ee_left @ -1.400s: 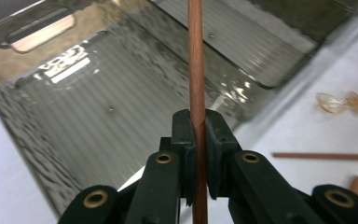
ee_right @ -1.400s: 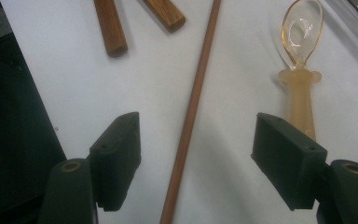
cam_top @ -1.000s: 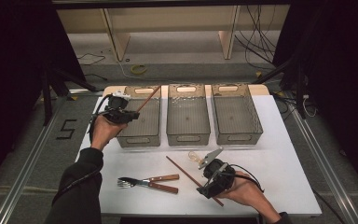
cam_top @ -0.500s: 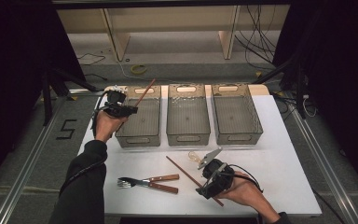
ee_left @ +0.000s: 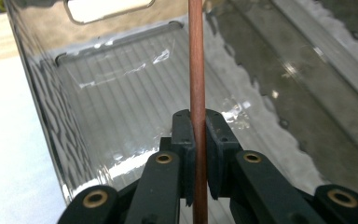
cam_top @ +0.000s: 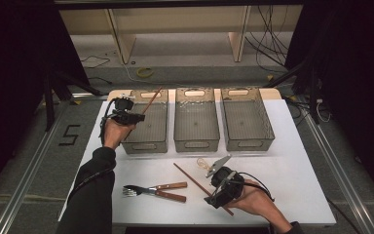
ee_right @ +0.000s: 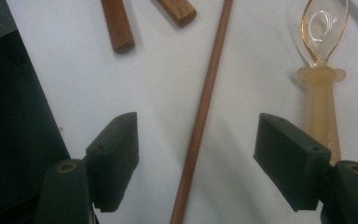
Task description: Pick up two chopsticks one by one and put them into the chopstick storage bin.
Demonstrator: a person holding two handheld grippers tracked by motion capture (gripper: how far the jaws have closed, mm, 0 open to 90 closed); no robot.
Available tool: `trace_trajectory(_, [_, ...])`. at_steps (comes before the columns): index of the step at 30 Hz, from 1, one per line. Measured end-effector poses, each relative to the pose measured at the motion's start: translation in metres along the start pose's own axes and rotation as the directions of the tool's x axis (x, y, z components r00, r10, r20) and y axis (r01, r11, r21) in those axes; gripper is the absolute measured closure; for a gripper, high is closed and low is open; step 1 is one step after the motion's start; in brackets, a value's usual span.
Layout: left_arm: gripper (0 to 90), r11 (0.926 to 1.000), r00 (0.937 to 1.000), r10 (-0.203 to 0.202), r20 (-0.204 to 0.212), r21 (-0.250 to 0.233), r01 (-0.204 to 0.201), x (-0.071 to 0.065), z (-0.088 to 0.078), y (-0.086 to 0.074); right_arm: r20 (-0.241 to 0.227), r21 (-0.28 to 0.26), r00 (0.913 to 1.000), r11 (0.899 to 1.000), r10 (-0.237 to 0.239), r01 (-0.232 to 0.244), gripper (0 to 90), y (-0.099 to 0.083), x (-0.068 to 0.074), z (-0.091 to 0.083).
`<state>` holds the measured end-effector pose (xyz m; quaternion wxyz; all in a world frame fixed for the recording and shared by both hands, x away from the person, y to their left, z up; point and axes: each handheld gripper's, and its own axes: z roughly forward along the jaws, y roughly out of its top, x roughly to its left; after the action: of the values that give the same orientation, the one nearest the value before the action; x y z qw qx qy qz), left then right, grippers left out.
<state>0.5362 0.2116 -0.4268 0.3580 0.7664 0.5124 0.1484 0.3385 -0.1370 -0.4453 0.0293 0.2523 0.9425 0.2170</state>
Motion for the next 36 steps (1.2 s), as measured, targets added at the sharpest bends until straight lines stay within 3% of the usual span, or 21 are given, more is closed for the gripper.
trace_trajectory(3, [82.0,0.9999,0.9999,-0.009,-0.007,0.005,0.009,0.002,0.003,-0.002,-0.002,0.0,1.0,1.0,-0.001,0.001,31.3,0.0,0.0,0.0])
trace_trajectory(6, [68.3,1.0,0.9999,0.0,-0.016,0.0,0.0,0.001,0.004,-0.003,-0.007,-0.001,0.9999,1.0,0.007,-0.007,31.3,0.0,0.0,0.0])
trace_trajectory(11, [48.5,0.9997,0.9997,0.005,0.022,-0.022,-0.005,-0.006,-0.006,-0.001,-0.007,-0.001,0.9998,1.0,0.02,-0.02,31.3,0.001,0.0,0.0])
trace_trajectory(15, [35.8,0.9974,0.9965,0.043,0.071,-0.061,-0.039,-0.019,-0.021,-0.002,-0.004,0.006,0.9999,1.0,0.016,-0.016,32.8,0.001,-0.001,0.0])
trace_trajectory(19, [27.2,0.9919,0.988,0.084,0.13,-0.106,-0.07,-0.038,-0.042,-0.009,-0.003,0.025,0.9997,0.999,0.023,-0.022,38.7,0.003,-0.002,0.0])
trace_trajectory(25, [23.2,0.9703,0.9676,0.168,0.188,-0.205,-0.129,-0.07,-0.066,-0.033,-0.018,0.074,0.9998,0.997,0.006,-0.004,47.1,0.004,-0.003,0.003])
trace_trajectory(29, [20.7,0.9614,0.9538,0.218,0.206,-0.214,-0.174,-0.08,-0.075,-0.046,0.001,0.117,1.0,0.993,0.005,-0.005,51.5,0.005,-0.003,0.007])
trace_trajectory(31, [19.8,0.9563,0.9459,0.242,0.217,-0.219,-0.194,-0.083,-0.08,-0.05,0.006,0.127,0.9998,0.992,-0.019,0.018,54.7,0.005,-0.004,0.011])
trace_trajectory(36, [18.6,0.9509,0.9314,0.266,0.248,-0.226,-0.211,-0.09,-0.086,-0.066,0.007,0.156,0.9991,0.987,-0.041,0.04,61.5,0.006,-0.002,0.014])
